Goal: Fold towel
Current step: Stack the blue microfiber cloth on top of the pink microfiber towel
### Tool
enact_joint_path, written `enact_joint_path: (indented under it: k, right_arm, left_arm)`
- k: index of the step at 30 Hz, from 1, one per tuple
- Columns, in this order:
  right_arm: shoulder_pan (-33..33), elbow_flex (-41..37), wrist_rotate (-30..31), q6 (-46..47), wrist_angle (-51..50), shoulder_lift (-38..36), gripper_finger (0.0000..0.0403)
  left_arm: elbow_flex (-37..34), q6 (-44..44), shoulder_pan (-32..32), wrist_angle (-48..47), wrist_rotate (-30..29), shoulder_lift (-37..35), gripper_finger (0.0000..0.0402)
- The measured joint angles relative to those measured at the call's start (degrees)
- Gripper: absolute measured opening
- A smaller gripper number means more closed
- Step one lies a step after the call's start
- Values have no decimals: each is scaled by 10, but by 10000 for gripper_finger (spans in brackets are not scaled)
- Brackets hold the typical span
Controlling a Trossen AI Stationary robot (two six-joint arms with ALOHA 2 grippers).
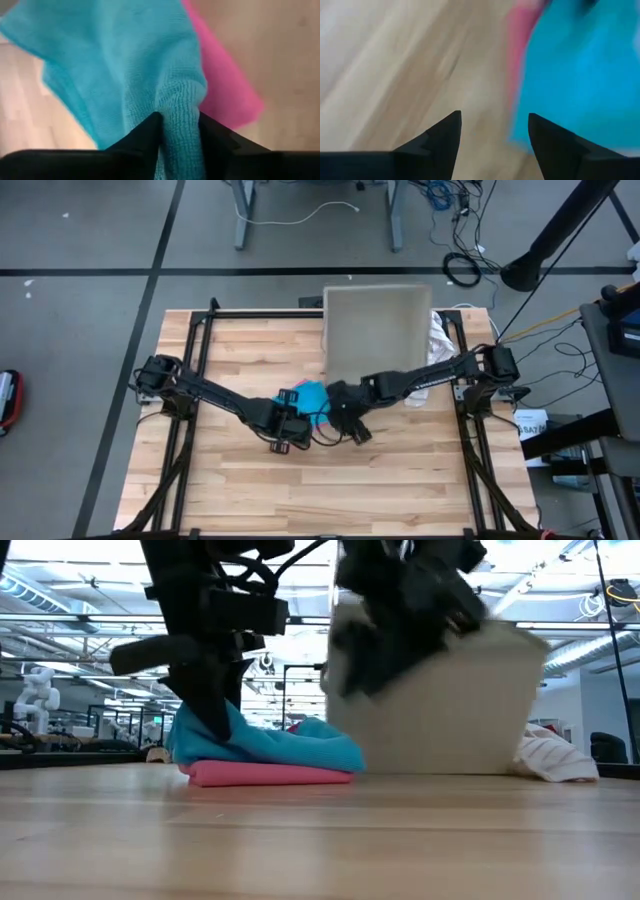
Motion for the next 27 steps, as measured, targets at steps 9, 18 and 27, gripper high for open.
enact_joint_path:
  k: [9, 18, 27]
  right_arm:
    - [33, -26, 4, 51, 3, 0, 201]
    - [55, -30, 36, 39, 13, -11, 201]
    - [67, -30, 68, 32, 6, -54, 200]
  left_arm:
    - [1, -4, -17, 6, 13, 0, 160]
    - [22, -41, -17, -65, -5, 0, 190]
    - [89, -43, -28, -107, -8, 0, 196]
